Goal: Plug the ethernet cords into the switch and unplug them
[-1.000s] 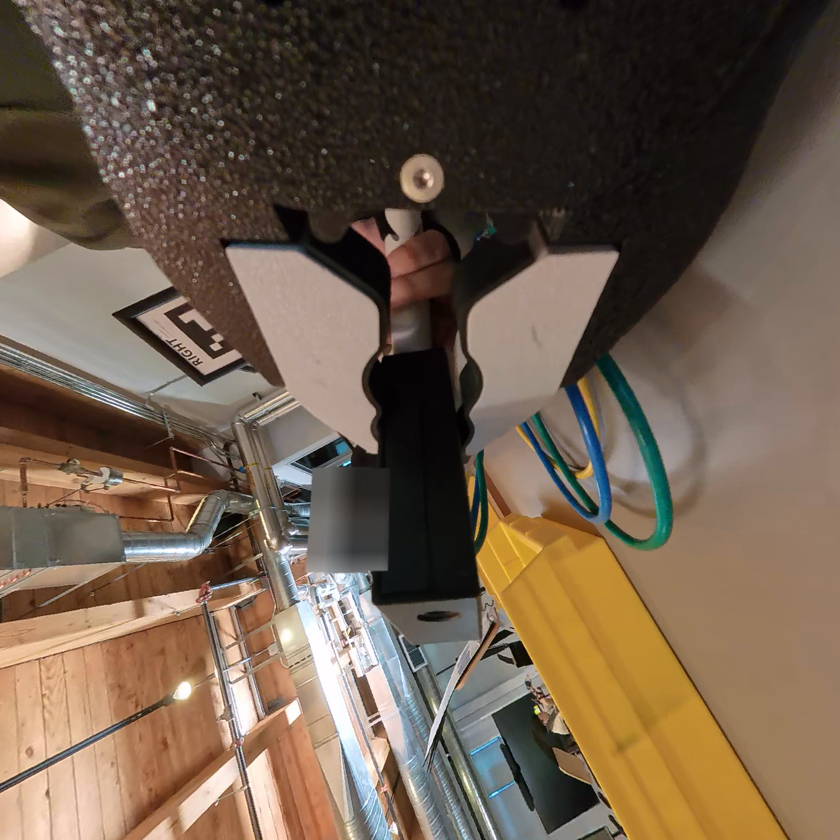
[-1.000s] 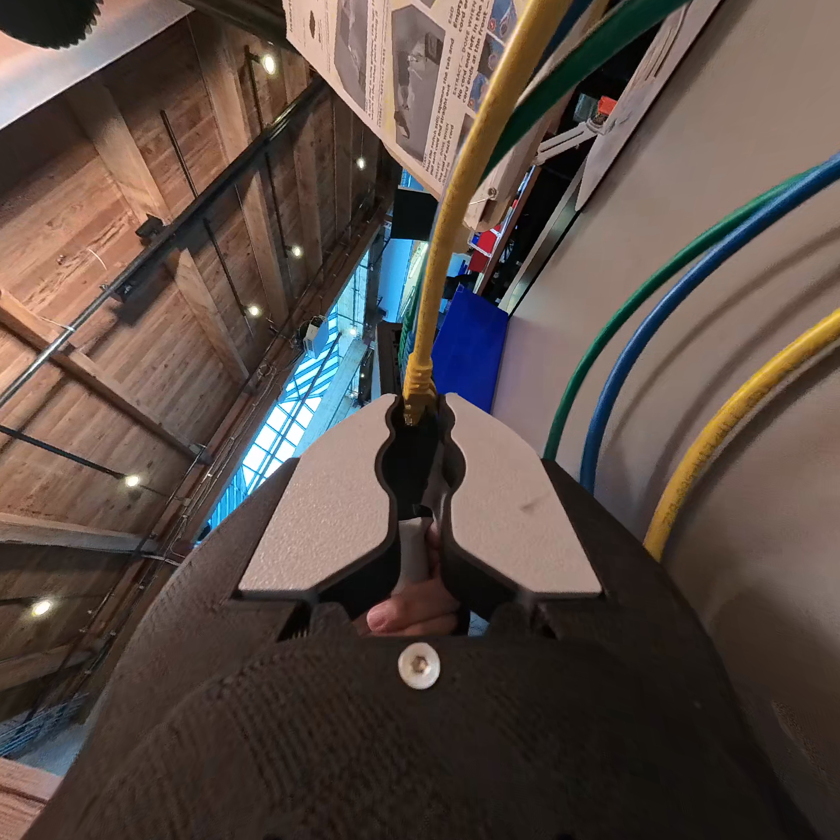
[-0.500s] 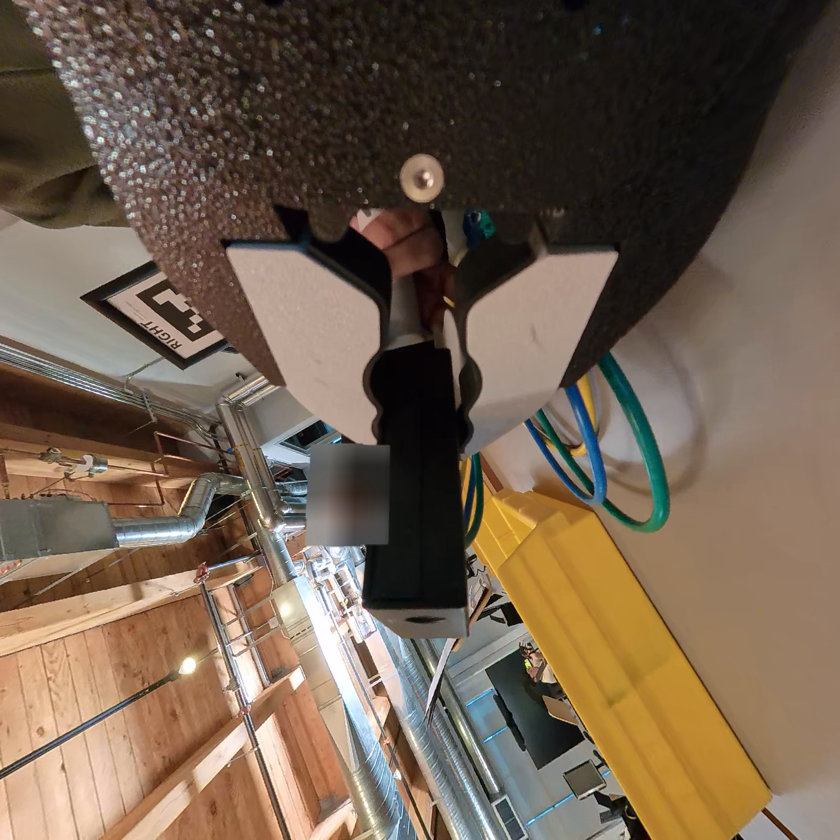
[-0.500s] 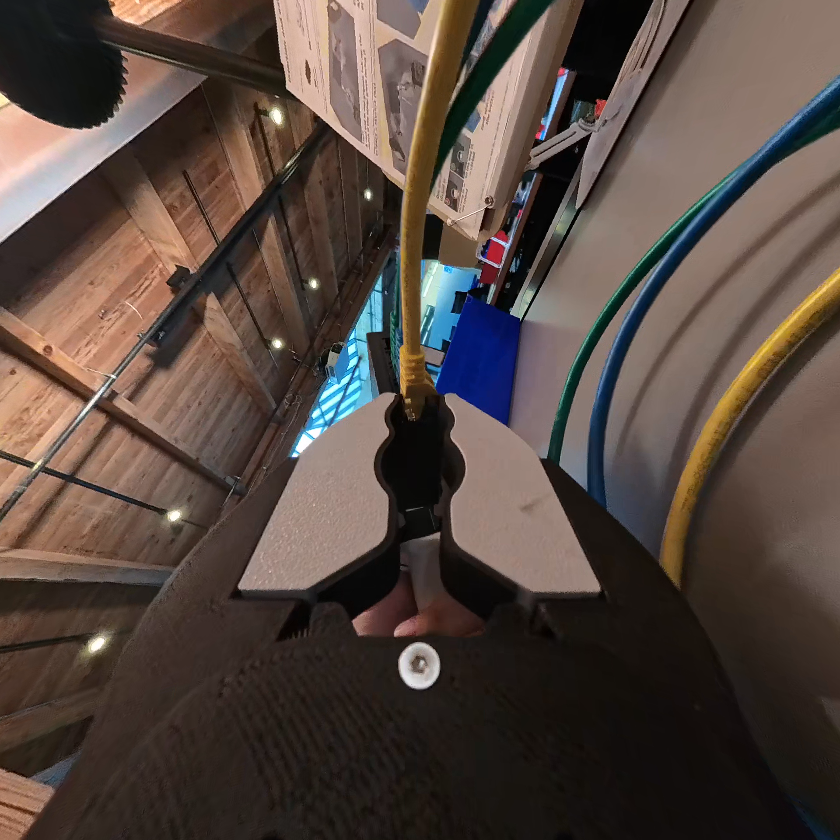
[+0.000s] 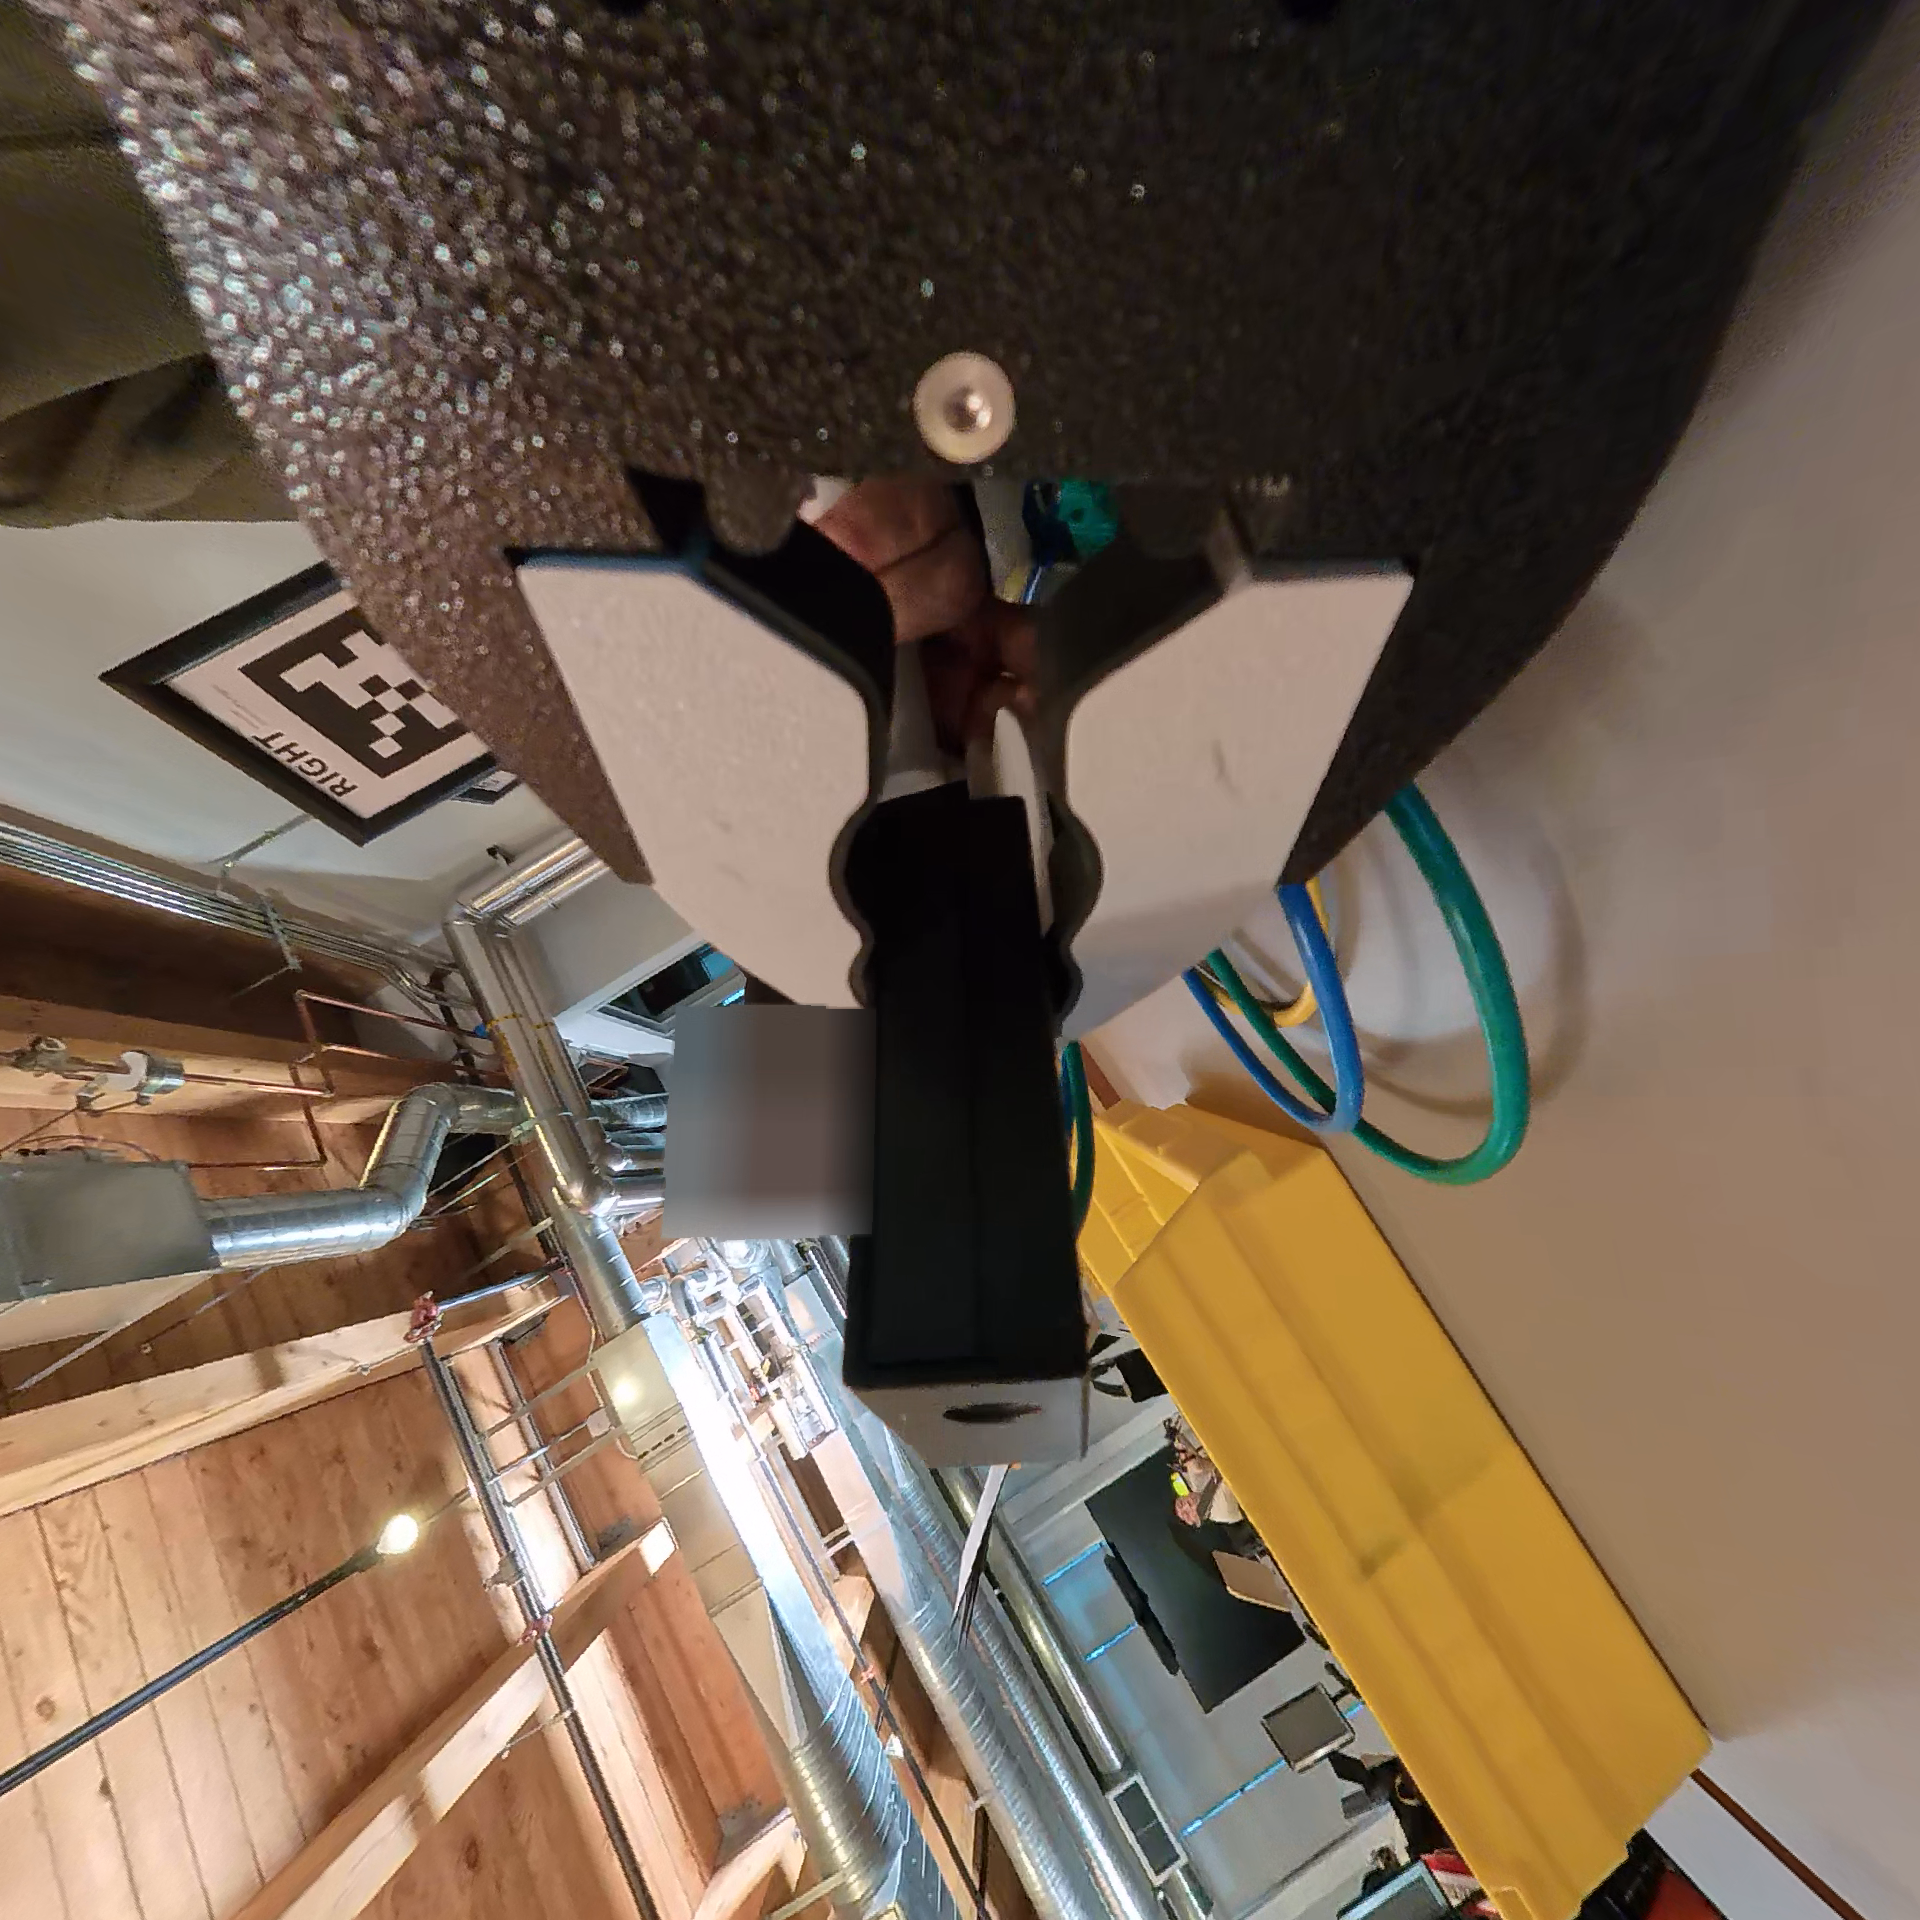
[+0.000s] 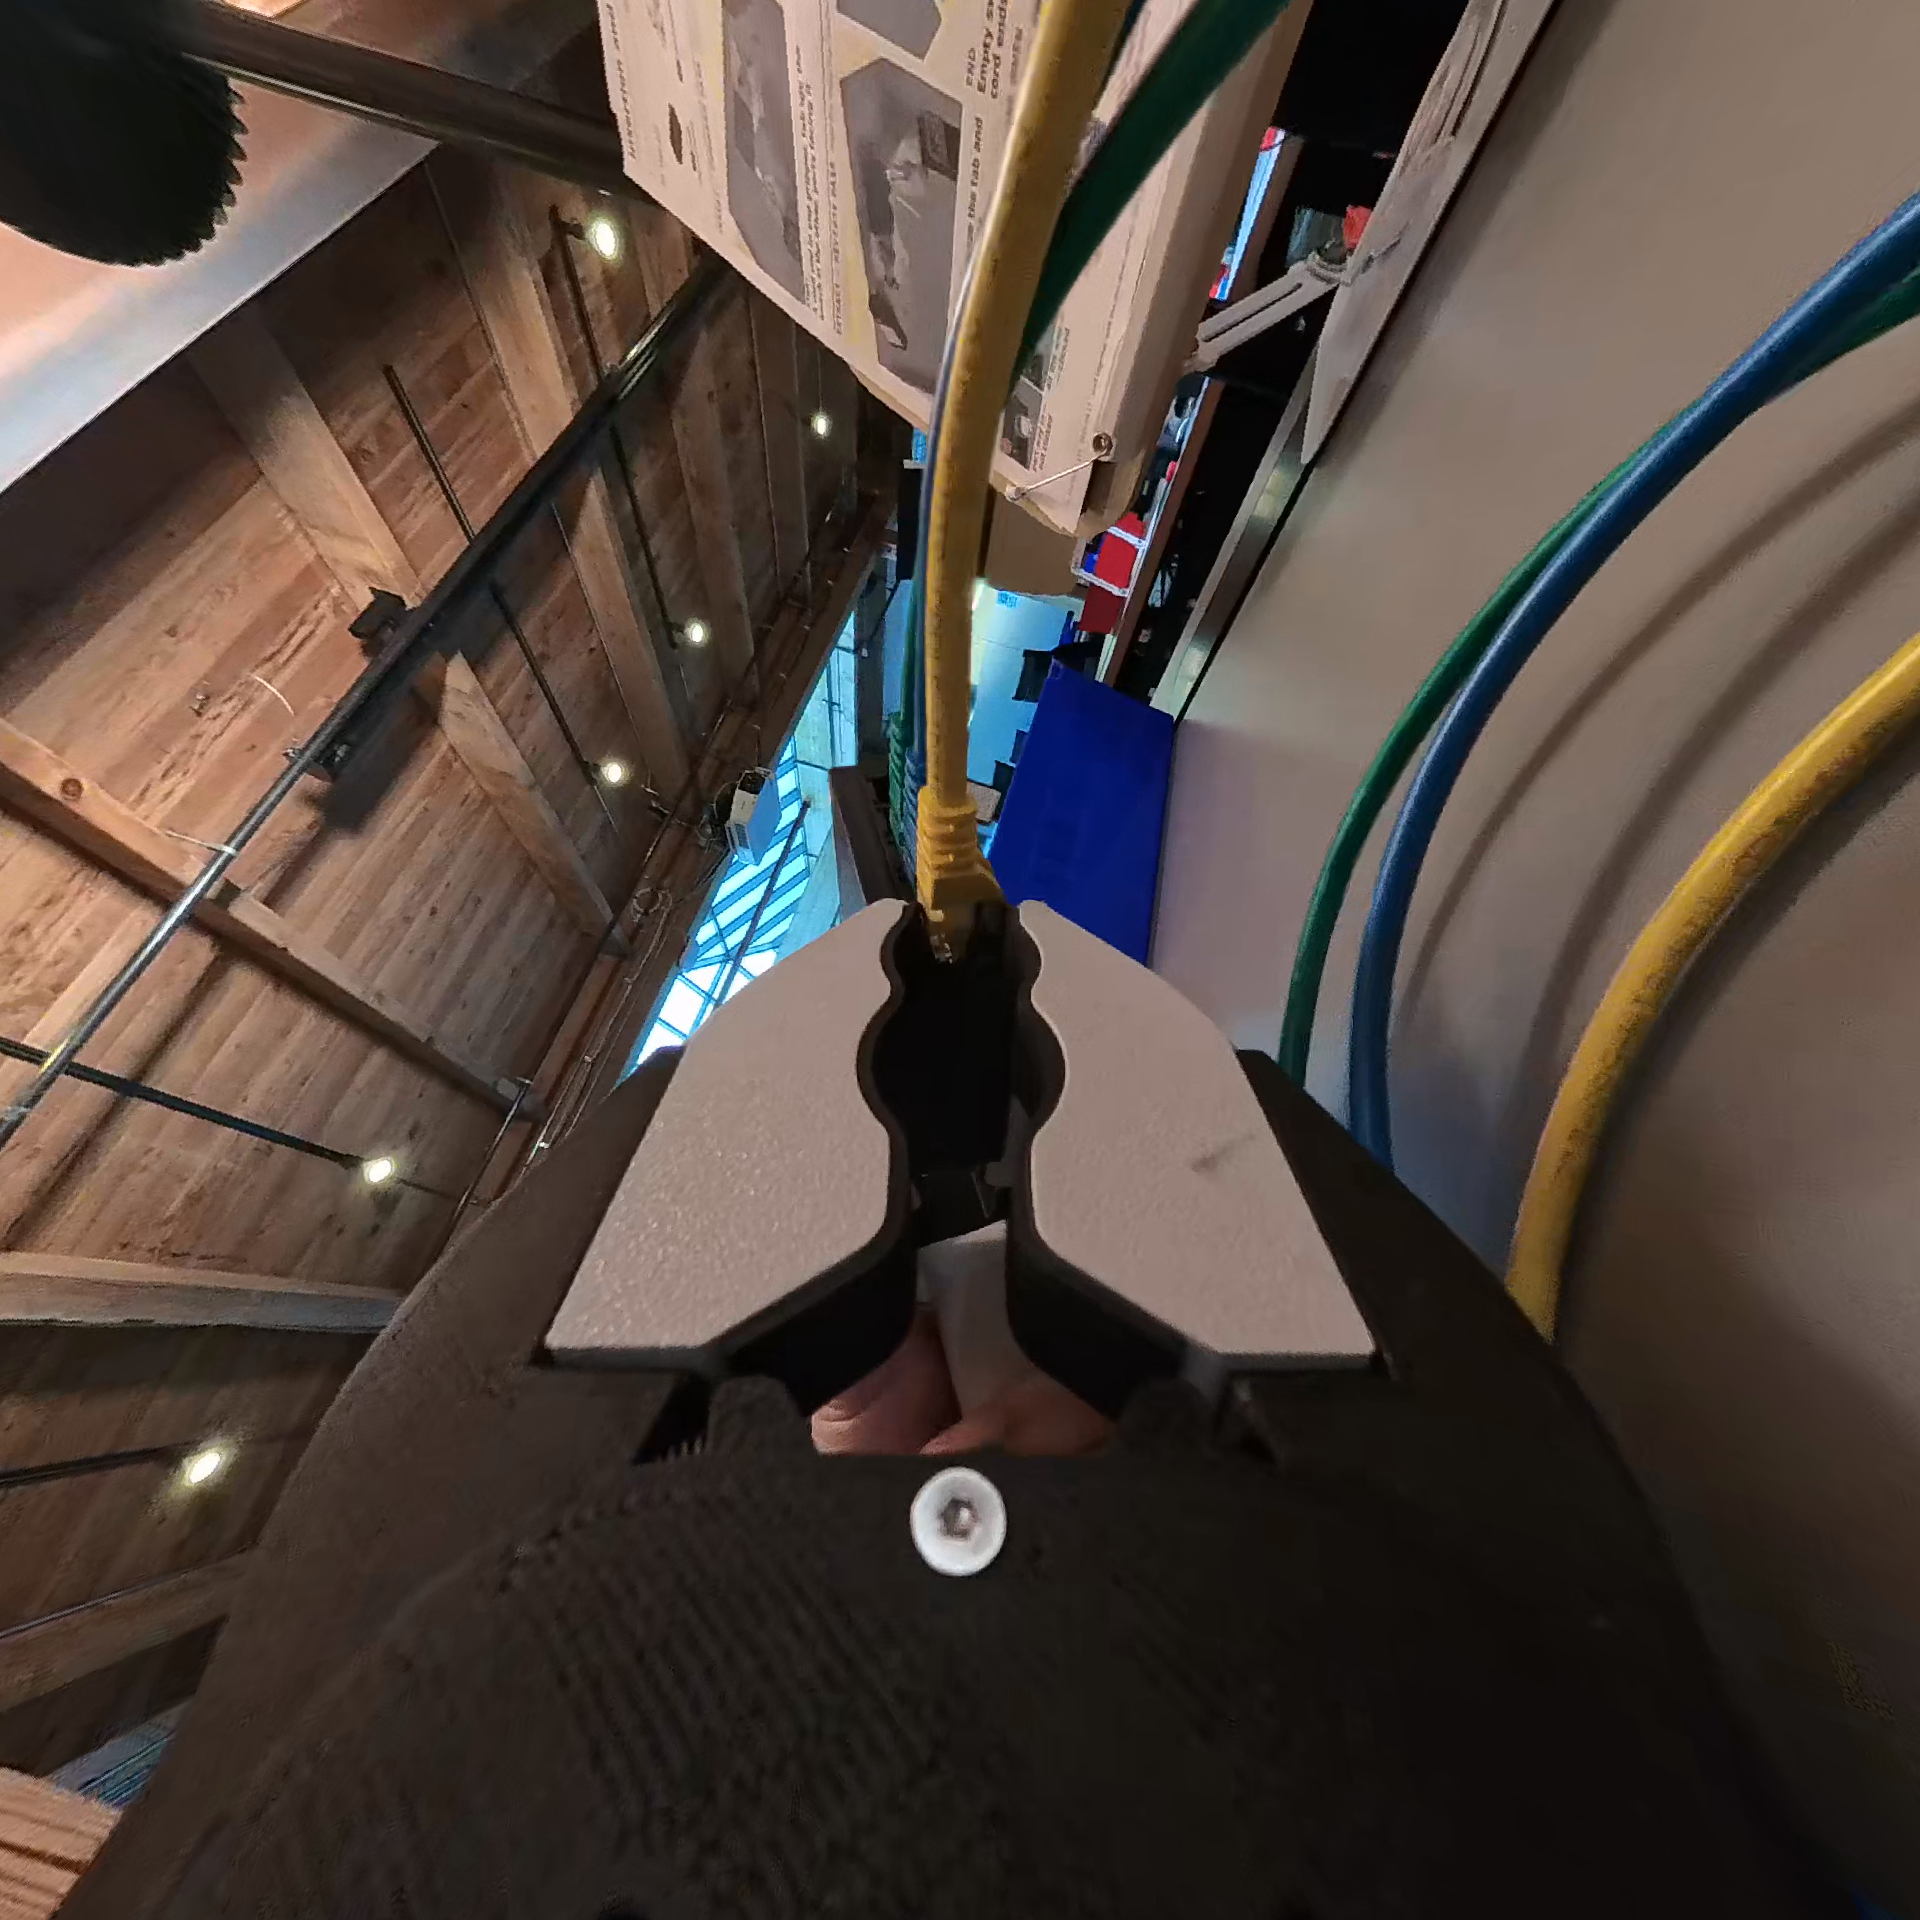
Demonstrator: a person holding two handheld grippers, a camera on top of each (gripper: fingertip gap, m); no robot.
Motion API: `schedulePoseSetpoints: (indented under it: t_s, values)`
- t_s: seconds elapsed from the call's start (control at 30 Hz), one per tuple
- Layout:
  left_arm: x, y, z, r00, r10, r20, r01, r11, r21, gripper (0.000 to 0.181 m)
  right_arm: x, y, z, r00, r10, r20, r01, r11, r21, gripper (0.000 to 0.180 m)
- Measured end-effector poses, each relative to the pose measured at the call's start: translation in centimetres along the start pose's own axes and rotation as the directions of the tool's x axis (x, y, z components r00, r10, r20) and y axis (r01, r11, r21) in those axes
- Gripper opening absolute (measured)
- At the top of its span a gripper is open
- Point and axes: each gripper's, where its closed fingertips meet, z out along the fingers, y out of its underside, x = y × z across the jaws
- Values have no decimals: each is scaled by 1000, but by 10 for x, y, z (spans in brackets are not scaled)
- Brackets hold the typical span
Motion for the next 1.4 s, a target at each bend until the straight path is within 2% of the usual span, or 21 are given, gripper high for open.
schedulePoseSetpoints:
  t_s: [0.27,0.4,0.53,0.67,0.77,0.87,1.03,1.1,1.23,1.33,1.4]
  values:
    - [-5,0,0,1000,4,23,-5,999,34,27,4,1,0,999,-31,38,31,999,-10,14]
    - [-3,-4,-1,998,61,24,-62,997,44,27,0,3,1,997,-35,65,35,999,5,12]
    - [-1,-9,-3,982,174,74,-177,983,41,27,-3,4,4,988,-137,78,141,989,-52,10]
    - [5,-13,-4,988,152,37,-154,986,60,26,-9,5,5,940,-331,82,339,934,-110,10]
    - [1,-22,-12,993,116,30,-119,986,119,27,-11,-15,1,967,-226,118,232,972,-42,9]
    - [3,-25,-15,983,175,57,-180,978,103,27,-12,-14,0,952,-282,118,292,953,-82,10]
    - [15,-46,-26,957,260,127,-279,947,163,27,-38,-15,-8,841,-519,151,540,823,-177,8]
    - [16,-61,-39,960,241,144,-268,940,210,27,-50,-19,-13,756,-630,176,654,718,-241,9]
    - [15,-86,-66,954,229,193,-278,917,285,27,-87,-28,-21,606,-741,291,789,513,-338,9]
    - [17,-95,-78,951,231,205,-287,907,308,27,-107,-45,-26,465,-815,344,861,328,-388,9]
    - [18,-98,-82,950,232,209,-289,907,307,27,-118,-63,-27,396,-843,363,880,237,-411,9]
